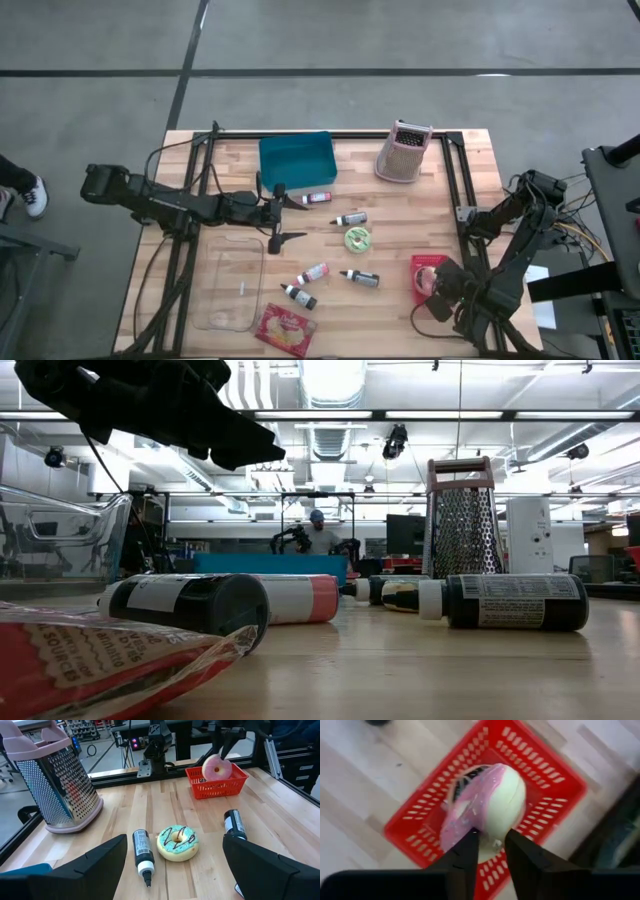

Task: Pick & Place Food Item
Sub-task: Put the pink donut into the red basket

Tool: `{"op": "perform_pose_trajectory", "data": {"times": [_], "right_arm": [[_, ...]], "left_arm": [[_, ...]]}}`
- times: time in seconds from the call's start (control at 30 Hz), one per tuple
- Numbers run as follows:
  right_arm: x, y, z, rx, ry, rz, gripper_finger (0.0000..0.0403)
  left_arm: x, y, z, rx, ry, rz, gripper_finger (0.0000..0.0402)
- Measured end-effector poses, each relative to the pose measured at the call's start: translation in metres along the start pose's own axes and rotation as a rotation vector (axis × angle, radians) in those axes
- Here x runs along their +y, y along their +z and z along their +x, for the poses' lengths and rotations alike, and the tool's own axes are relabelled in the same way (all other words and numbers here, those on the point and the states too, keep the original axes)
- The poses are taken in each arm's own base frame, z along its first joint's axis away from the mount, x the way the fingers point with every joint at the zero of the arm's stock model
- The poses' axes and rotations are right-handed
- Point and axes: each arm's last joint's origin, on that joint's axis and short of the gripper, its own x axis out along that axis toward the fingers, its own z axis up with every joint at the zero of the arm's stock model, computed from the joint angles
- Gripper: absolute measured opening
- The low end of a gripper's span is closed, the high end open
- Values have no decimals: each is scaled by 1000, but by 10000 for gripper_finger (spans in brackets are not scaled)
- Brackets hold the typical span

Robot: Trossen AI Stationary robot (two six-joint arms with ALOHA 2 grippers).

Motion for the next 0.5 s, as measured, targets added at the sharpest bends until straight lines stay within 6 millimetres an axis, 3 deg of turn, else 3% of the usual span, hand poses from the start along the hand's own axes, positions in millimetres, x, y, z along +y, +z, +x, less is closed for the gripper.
{"op": "perform_pose_trajectory", "data": {"times": [0.27,0.5], "right_arm": [[-6,2,0,-15,-63,9,194],[-11,4,-1,-14,-122,20,224]], "left_arm": [[0,0,0,-1,-4,11,330],[0,0,0,-1,-5,11,330]]}}
